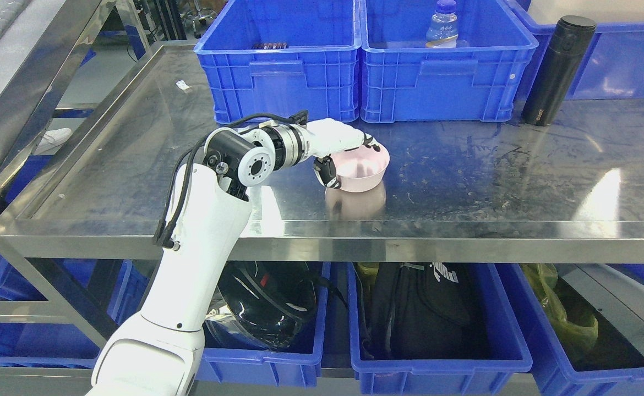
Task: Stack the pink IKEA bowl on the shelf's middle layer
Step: 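Reach the left hand over the pink bowl and lower onto its rim, then grip the pink bowl rim with the left hand and lift it up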
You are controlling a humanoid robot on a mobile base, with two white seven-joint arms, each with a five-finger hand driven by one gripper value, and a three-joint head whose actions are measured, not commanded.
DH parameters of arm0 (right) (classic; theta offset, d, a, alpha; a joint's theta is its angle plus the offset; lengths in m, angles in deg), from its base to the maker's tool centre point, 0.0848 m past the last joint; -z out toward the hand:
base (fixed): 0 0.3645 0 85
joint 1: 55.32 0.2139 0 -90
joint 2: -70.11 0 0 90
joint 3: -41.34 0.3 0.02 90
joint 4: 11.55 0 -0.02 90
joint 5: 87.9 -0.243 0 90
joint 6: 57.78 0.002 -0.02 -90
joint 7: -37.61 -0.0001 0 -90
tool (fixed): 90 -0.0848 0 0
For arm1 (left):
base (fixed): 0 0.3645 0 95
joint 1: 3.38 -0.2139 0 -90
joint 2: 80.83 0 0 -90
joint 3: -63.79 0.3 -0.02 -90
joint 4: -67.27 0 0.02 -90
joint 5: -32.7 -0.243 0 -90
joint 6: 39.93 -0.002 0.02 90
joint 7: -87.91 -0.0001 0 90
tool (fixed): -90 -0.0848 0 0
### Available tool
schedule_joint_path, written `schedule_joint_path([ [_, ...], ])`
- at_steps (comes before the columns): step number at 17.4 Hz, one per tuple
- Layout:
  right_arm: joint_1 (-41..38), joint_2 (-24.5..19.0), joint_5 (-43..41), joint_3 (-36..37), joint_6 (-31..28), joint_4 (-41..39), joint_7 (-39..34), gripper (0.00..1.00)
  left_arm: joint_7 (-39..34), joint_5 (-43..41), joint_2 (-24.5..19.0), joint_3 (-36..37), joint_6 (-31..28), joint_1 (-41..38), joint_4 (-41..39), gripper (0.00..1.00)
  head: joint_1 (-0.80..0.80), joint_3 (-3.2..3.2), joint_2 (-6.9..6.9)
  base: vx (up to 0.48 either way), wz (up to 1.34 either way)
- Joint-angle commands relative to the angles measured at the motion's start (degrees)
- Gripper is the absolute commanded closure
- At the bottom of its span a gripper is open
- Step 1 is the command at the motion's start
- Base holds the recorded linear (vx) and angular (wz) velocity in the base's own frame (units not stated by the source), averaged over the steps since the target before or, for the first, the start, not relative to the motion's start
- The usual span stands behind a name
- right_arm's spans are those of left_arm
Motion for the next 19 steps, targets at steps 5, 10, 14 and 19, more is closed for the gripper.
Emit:
schedule_joint_path([
  [5, -0.18, 1.0, 0.0, 0.0, -0.03, -1.0, -0.01, 0.0, 0.4, 0.25, 0.57, 2.02, 0.53, 0.48, 6.83, 0.4, 0.0, 0.0, 0.0, 0.0, 0.0],
  [10, -0.18, 1.0, 0.0, 0.0, -0.03, -1.0, -0.01, 0.0, 0.48, 2.17, 0.57, -2.72, 7.19, 0.48, 6.83, 0.9, 0.0, 0.0, 0.0, 0.0, 0.0],
  [14, -0.18, 1.0, 0.0, 0.0, -0.03, -1.0, -0.01, 0.0, 0.84, 5.86, 0.57, -7.81, 10.98, 0.56, 4.82, 1.0, 0.0, 0.0, 0.0, 0.0, 0.0],
  [19, -0.18, 1.0, 0.0, 0.0, -0.03, -1.0, -0.01, 0.0, 0.84, 16.75, 0.57, -18.53, 19.58, 1.53, -1.07, 1.0, 0.0, 0.0, 0.0, 0.0, 0.0],
])
